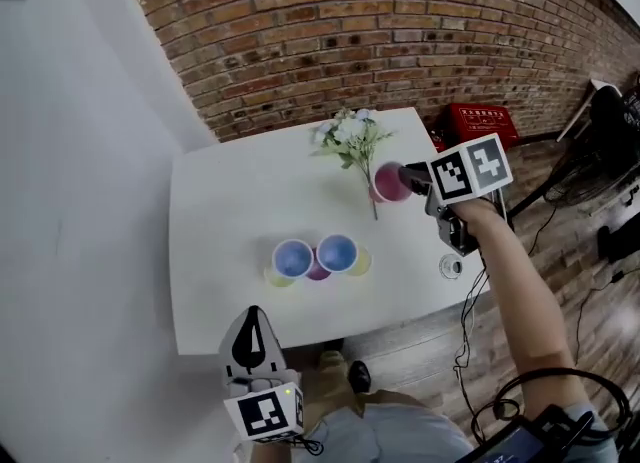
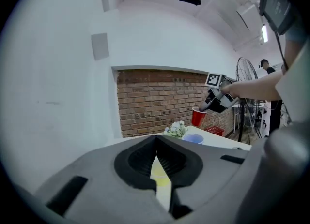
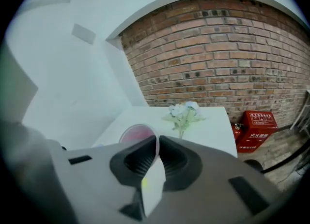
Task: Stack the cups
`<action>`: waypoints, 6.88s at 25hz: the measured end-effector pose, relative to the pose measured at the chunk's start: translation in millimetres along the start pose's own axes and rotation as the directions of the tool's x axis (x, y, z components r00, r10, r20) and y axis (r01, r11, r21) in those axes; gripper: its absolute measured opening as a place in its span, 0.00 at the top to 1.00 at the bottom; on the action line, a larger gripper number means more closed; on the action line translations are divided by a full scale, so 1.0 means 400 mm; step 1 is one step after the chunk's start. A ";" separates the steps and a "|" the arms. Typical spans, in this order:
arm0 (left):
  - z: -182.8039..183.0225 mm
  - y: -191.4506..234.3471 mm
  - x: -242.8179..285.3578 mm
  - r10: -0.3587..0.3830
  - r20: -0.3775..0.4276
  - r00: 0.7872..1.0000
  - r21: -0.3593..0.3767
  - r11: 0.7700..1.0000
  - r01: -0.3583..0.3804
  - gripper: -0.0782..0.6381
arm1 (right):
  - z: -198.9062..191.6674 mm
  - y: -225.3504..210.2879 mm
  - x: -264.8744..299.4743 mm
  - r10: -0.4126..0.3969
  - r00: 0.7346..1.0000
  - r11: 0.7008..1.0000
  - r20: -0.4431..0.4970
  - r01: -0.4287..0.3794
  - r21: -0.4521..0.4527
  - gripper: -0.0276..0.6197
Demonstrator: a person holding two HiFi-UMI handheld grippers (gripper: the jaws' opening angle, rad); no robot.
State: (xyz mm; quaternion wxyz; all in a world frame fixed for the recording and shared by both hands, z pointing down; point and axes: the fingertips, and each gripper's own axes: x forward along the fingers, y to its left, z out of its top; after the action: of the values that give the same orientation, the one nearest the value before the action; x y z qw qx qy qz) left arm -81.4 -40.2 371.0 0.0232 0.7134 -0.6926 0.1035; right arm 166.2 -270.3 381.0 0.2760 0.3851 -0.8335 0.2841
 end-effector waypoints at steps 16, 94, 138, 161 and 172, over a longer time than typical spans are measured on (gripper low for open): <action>0.015 0.130 -0.249 0.044 0.007 0.999 -0.048 0.998 -0.044 0.88 | -0.035 0.425 -0.024 0.165 0.979 0.973 -0.117 -0.181 -0.142 0.91; -0.018 0.219 -0.249 0.052 0.015 0.999 -0.049 0.998 -0.051 0.88 | -0.063 0.426 0.039 0.094 0.985 0.974 -0.146 -0.122 -0.193 0.80; -0.028 0.229 -0.243 0.071 0.000 0.997 -0.052 0.996 -0.071 0.88 | -0.061 0.422 0.056 0.097 0.983 0.976 -0.158 -0.125 -0.179 0.92; -0.027 0.235 -0.230 0.070 0.006 0.998 -0.050 0.996 -0.069 0.88 | -0.025 0.444 0.050 0.136 0.984 0.974 -0.118 -0.155 -0.163 0.92; 0.024 0.197 -0.190 0.028 0.036 0.999 -0.023 0.999 -0.027 0.88 | 0.054 0.307 -0.090 0.075 0.996 0.996 0.051 -0.072 -0.059 0.92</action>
State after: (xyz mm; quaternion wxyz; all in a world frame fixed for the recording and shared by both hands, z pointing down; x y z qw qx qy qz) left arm -160.1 29.7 339.2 0.0175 0.7054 -0.7038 0.0830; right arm 82.7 -201.1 309.7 0.2539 0.3537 -0.8620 0.2597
